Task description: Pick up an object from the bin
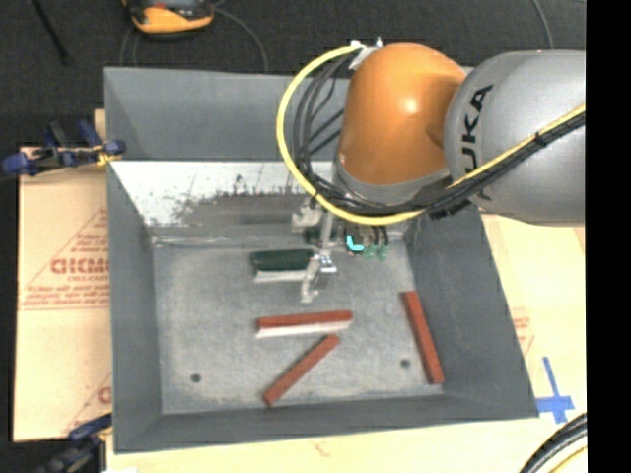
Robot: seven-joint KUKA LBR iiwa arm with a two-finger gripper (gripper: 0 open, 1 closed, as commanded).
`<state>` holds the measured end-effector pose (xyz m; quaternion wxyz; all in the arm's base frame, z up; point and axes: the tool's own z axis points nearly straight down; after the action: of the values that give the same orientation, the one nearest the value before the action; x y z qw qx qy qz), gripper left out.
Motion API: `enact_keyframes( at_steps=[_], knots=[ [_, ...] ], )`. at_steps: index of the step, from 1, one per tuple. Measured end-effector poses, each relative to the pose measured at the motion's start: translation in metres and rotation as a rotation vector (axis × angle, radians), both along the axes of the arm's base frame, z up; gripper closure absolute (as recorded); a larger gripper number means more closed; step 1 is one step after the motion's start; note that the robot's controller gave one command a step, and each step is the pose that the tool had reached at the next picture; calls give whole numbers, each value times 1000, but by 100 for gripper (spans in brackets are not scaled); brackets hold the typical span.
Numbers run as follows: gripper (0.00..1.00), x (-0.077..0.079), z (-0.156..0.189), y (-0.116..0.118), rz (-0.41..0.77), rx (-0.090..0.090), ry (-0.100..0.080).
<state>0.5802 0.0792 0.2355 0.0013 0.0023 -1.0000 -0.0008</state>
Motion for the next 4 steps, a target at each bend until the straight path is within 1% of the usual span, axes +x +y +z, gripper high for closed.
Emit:
enact_keyframes(
  at_steps=[1, 2, 3, 4],
  knots=[
    [0, 1, 3, 0, -1, 1, -6],
    [100, 70, -142, -10, -261, 4, -5],
    [100, 74, -141, -10, -265, 6, -15],
    [100, 69, -136, -9, -264, 7, -18]
  ],
)
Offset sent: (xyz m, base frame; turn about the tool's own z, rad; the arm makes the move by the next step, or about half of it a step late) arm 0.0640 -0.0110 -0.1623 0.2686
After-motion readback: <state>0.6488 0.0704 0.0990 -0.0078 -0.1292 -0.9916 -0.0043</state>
